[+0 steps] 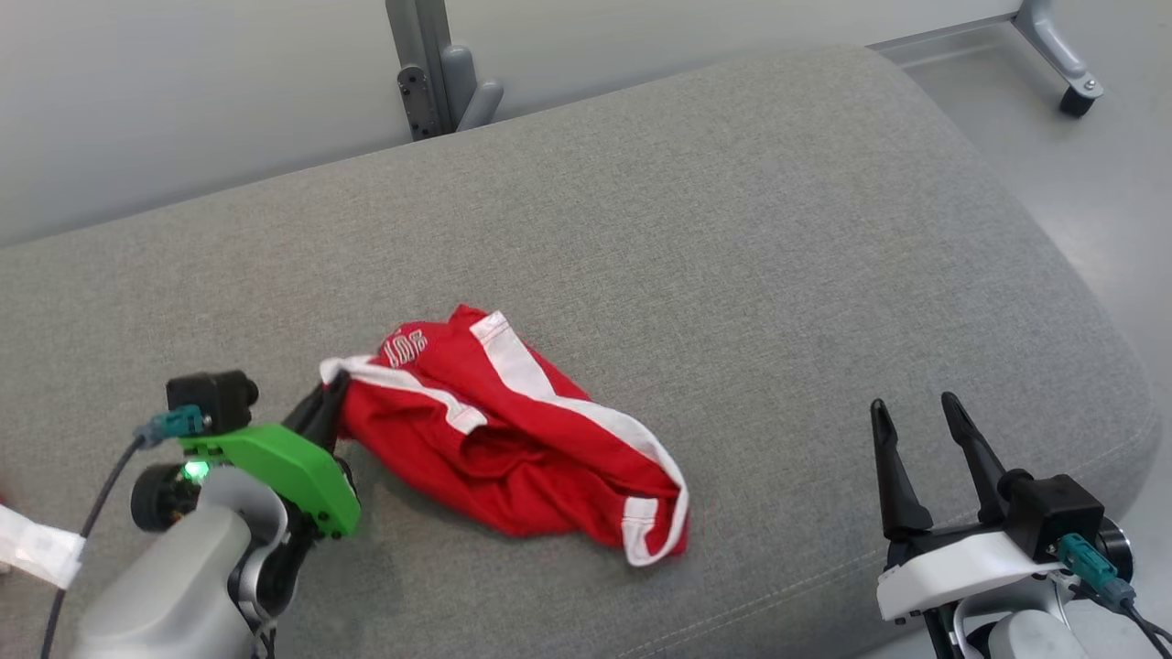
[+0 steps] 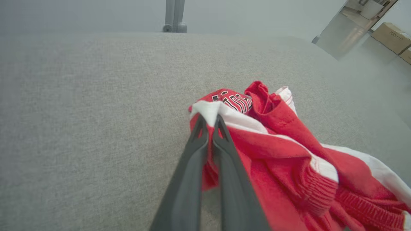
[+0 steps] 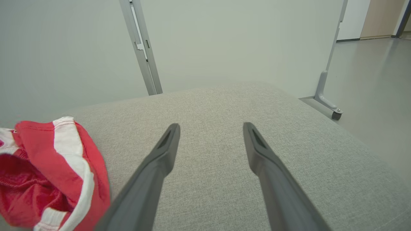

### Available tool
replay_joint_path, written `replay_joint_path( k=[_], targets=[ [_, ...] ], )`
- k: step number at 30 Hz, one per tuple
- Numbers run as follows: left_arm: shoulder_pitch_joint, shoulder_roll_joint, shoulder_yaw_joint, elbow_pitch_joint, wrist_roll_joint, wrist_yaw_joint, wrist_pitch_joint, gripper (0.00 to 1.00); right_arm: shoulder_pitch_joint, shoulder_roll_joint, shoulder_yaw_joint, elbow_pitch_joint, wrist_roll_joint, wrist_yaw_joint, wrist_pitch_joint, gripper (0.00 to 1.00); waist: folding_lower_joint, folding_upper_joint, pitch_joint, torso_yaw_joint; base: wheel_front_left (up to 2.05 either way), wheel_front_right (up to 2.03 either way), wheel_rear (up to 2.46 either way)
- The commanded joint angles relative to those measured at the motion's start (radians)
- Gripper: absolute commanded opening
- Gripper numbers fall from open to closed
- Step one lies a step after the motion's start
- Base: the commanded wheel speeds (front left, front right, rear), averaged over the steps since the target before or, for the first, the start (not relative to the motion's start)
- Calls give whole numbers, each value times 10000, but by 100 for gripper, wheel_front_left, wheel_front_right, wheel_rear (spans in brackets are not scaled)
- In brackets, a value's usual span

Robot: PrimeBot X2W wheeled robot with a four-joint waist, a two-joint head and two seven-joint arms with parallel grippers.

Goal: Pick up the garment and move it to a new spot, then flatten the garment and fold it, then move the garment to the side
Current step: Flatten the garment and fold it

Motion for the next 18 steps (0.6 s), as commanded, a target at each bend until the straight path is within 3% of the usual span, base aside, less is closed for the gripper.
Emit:
replay_joint_path(
  k=[1, 7, 13, 17, 18],
  targets=[
    [-576, 106, 66, 129, 442, 178, -333, 0, -138, -13, 28, 15, 97, -10, -31, 100, 0, 0, 0, -14, 0, 0, 0],
    [-1973, 210, 80, 414, 1636, 388, -892, 0, -247, -13, 160, 23, 118, -10, -31, 100, 0, 0, 81, -180, 0, 0, 0],
    [-2987, -244, 405, 1029, 2955, 502, -1060, 0, -360, -13, 183, 2, -2, -10, -31, 100, 0, 0, 391, -400, 0, 0, 0],
    [-2687, -711, 684, 2075, 3151, 367, -1049, 0, -394, -12, 219, 34, -32, -10, -33, 100, 0, 0, 484, -533, 0, 0, 0],
    [-2659, -785, 816, 2259, 3199, 410, -1050, 48, -410, -12, 218, 37, -26, -10, -31, 100, 0, 0, 502, -547, 0, 0, 0]
  ],
)
